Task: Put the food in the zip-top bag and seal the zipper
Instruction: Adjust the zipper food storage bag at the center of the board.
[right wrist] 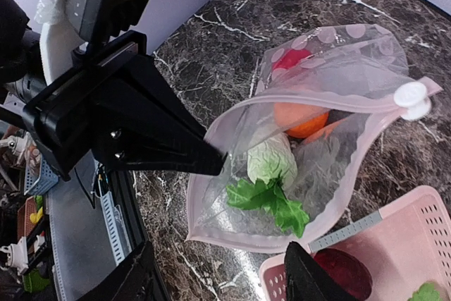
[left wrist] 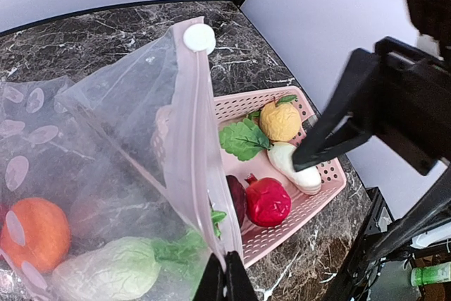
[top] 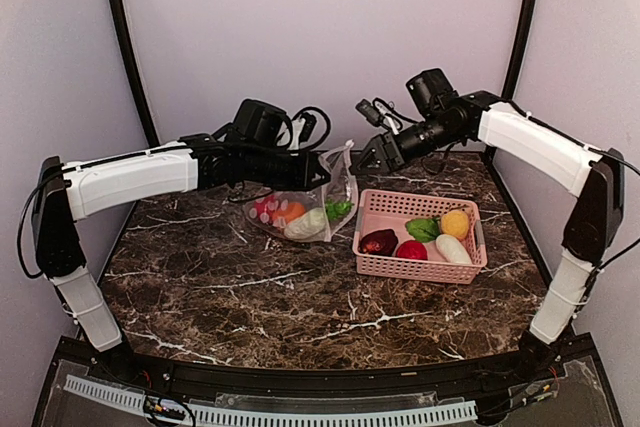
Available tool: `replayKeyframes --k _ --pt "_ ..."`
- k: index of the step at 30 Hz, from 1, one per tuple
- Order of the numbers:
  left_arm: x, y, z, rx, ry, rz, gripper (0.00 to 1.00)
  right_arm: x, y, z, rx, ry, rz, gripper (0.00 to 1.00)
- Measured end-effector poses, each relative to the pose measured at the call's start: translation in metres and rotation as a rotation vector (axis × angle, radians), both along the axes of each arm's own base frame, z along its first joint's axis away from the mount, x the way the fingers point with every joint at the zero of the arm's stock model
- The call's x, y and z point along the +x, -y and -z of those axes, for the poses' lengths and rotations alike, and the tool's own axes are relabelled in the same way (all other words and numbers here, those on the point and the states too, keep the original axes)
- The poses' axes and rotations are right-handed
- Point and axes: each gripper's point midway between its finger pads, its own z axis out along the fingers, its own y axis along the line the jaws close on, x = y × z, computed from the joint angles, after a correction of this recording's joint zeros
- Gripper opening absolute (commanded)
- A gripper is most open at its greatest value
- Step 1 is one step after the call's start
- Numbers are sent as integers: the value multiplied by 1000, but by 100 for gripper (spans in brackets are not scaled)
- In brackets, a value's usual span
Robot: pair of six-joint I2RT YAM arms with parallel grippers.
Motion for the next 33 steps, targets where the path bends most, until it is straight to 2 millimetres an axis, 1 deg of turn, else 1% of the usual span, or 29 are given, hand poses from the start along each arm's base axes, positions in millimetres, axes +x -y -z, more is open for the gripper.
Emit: replayKeyframes --k 2,4,5,8,10,11,12,14,16,17,20,24,27,30,32,33 --pt "1 -2 2 3 -3 -7 1 -3 8 -7 -15 53 17 52" --pt "2 -2 2 3 -2 -10 1 -2 12 -4 -37 74 31 49" --pt "2 -2 1 2 -1 -11 1 1 13 1 -53 75 40 48" --pt "1 -2 -1 -2 2 -12 1 10 12 27 -100 42 51 46" --pt "1 -3 -3 -6 5 -13 1 15 9 50 -129 -5 52 43" --pt "1 -3 -4 -8 6 -13 1 18 7 62 -144 -30 52 40" --pt "1 -3 -5 -9 7 -13 1 21 5 72 -157 -54 52 36" --pt "1 -3 -5 -11 4 -14 1 24 2 85 -172 -90 53 18" --pt "1 -3 -5 -12 3 -13 1 28 -1 89 -173 -105 52 4" --pt "1 -3 -5 -12 3 -12 1 30 -3 88 -171 -102 48 0" --pt "1 -3 -5 -12 3 -13 1 33 -6 78 -152 -102 48 0" --pt "3 -7 -5 -1 12 -20 1 37 -10 54 -118 -58 45 0" --pt "5 -13 -8 13 25 -35 1 32 -9 30 -86 -27 39 0" --pt "8 -20 -15 13 44 -54 1 25 -6 6 -53 14 35 0" --pt "10 -24 -20 12 54 -65 1 21 -4 -5 -36 33 30 0" --pt "11 -26 -22 11 60 -69 1 20 -4 -8 -30 35 26 0"
